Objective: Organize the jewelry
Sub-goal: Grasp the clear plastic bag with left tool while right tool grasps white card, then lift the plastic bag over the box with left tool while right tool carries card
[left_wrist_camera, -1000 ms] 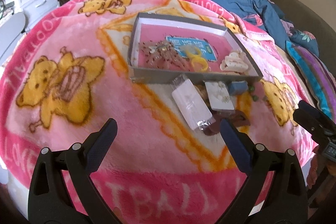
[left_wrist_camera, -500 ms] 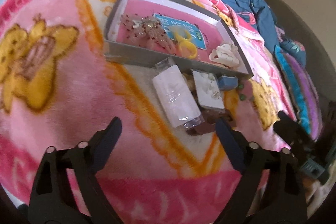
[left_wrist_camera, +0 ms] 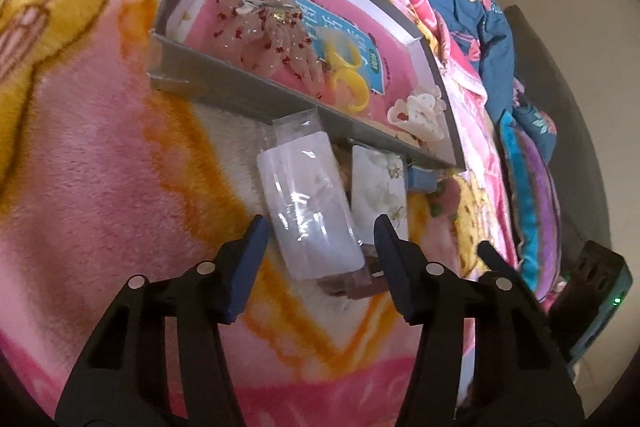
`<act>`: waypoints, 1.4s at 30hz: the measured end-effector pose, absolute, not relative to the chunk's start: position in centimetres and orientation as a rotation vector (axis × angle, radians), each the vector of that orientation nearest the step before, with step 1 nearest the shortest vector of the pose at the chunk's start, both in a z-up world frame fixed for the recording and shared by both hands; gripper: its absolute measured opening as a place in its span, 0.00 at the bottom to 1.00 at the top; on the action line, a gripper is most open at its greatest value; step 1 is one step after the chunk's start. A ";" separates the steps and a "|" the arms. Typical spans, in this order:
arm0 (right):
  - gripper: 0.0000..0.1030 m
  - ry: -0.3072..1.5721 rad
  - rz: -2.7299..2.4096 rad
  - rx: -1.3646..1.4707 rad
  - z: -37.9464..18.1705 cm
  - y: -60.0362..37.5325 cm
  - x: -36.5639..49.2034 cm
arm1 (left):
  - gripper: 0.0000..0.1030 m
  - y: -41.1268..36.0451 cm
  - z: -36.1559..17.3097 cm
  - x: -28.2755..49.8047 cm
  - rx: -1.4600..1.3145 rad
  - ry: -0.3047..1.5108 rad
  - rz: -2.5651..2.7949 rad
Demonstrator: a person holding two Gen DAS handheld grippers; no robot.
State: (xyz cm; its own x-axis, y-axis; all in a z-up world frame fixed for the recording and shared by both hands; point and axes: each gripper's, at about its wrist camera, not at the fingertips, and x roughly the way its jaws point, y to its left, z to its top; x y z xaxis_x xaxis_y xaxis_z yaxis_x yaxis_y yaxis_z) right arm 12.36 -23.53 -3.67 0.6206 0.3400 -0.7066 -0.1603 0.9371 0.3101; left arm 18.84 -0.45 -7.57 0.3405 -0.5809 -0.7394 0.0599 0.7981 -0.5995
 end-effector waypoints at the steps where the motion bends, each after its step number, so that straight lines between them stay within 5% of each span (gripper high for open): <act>1: 0.86 0.864 0.297 0.233 -3.8 -23.4 12.6 | 0.41 -0.5 -7.7 19.0 -0.526 1.162 -0.441; 6: 0.70 0.917 0.348 0.290 -4.5 -22.7 14.0 | 0.14 -0.1 -8.6 19.5 -0.555 1.177 -0.444; 22: 0.23 1.055 0.503 0.532 -7.5 -20.7 18.3 | 0.14 0.7 -6.6 18.1 -0.423 1.097 -0.425; 42: 0.20 0.907 0.413 0.412 -3.8 -24.4 13.3 | 0.14 2.4 -3.5 16.4 -0.361 1.014 -0.378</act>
